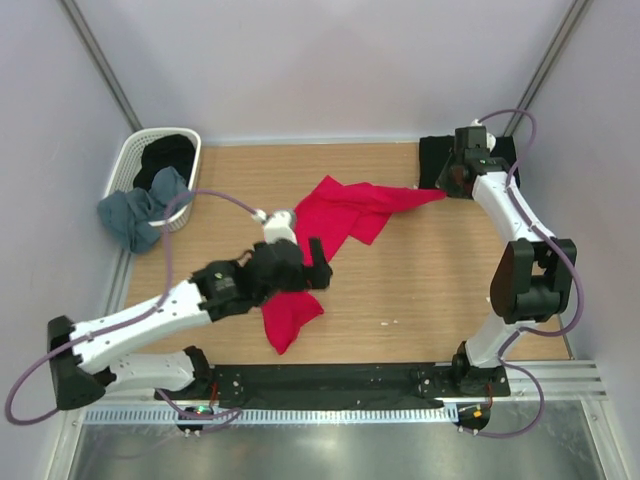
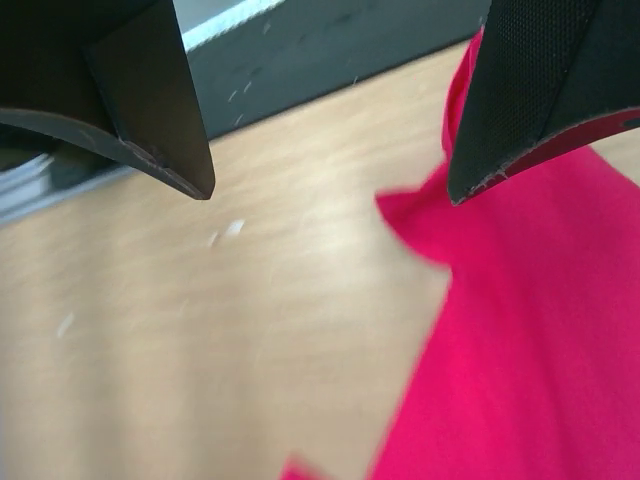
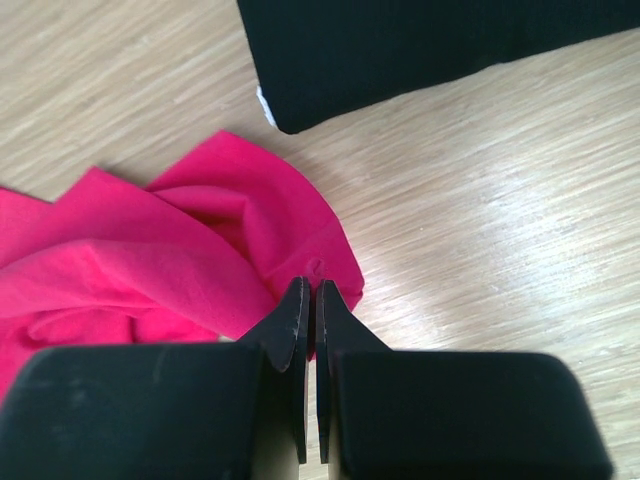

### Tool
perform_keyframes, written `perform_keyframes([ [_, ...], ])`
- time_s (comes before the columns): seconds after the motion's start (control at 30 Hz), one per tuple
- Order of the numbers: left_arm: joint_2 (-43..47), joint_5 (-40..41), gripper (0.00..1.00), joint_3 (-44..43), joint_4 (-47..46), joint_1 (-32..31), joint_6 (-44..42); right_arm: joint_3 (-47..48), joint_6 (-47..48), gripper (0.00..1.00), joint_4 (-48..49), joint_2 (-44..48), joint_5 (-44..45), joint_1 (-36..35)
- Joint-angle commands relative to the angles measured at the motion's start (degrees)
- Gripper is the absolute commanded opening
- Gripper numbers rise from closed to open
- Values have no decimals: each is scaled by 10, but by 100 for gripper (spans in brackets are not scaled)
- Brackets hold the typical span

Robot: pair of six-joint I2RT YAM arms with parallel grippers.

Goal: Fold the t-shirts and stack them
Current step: Flatten the tshirt out

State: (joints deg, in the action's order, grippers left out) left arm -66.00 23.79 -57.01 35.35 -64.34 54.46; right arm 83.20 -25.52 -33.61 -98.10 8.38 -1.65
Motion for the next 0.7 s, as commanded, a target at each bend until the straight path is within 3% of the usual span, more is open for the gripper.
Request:
perform_keyframes([
  [0.0,69,81,100,-40,35,86,-52,16,10,1,29,39,-10,1],
  [0.1,71,6,100,-29,-23,217,-87,33,6,1,31,28,-31,1],
  [0.17,25,-27,99,-35,-26,297,-86,40,6,1,23,16,-37,1],
  [0.27,-43,-80,95,-55,-31,348,-89,28,0,1,33,13,-48,1],
  [0.43,-178,-73,91,-99,-33,364,-116,18,-2,1,35,15,-65,1],
  [0.6,-205,-101,75,-62,-72,366,-121,15,-1,1,35,17,-66,1],
  [0.67,-206,-116,74,-36,-99,366,-120,14,-1,1,38,14,-69,0],
])
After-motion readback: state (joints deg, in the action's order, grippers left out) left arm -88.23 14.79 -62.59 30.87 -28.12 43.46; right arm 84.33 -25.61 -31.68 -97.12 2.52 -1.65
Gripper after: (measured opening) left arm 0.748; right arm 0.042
